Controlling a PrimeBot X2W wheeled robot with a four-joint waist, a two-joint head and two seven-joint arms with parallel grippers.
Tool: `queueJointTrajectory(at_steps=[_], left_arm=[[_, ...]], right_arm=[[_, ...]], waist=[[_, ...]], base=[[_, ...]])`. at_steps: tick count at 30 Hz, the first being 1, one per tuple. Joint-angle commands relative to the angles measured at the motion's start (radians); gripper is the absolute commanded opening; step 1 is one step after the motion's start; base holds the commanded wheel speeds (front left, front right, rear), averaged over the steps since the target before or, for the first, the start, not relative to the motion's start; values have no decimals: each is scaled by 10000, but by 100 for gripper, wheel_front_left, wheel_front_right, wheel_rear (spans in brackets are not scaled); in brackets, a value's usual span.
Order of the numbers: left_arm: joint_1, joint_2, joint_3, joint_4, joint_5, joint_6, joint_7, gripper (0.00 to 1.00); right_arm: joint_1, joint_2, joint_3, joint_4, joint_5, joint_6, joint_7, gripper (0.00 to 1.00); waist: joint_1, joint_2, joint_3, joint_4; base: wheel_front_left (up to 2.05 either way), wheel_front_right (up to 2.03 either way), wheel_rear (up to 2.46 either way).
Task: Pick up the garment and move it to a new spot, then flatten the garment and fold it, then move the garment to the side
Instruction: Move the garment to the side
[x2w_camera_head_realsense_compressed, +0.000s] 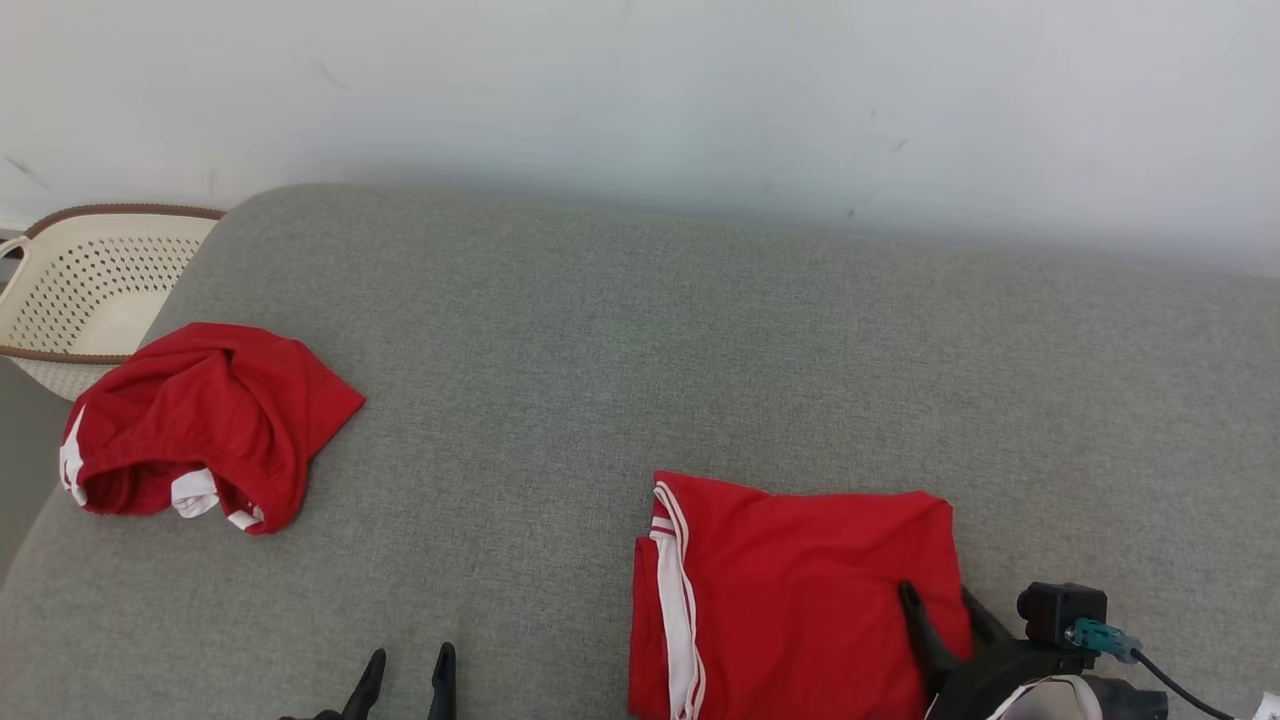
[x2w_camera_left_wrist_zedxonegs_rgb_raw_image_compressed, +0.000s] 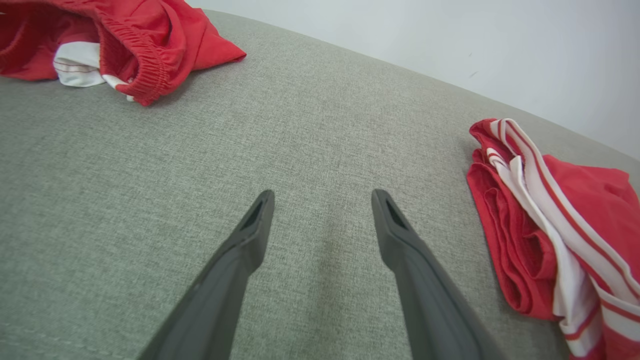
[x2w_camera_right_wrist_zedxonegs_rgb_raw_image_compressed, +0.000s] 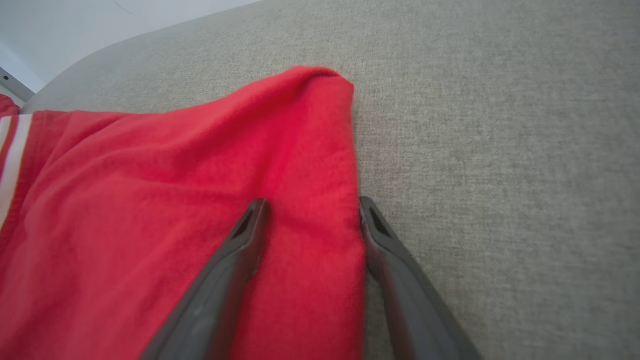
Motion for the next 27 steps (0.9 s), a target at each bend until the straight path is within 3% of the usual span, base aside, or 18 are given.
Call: queueJointTrajectory(at_steps=[1,13,27], left_arm=[[-37,18,11,12,127,-12,-6,100],[48,16,70,-120,266,-12,-5,100],[-256,16,104,-372,952,62,-5,100]], right_arm=[[74,130,201,200,156,-6,46,0],[92,-46,-692,-603,-374,-9,23,0],[208,155,-1108,-966,-749,-7,23,0]], waist=[[1,0,-22,-28],[1,0,-324,-589],[1,0,-232,-2611]], base=[[0,0,0],[0,0,0],[0,0,0]])
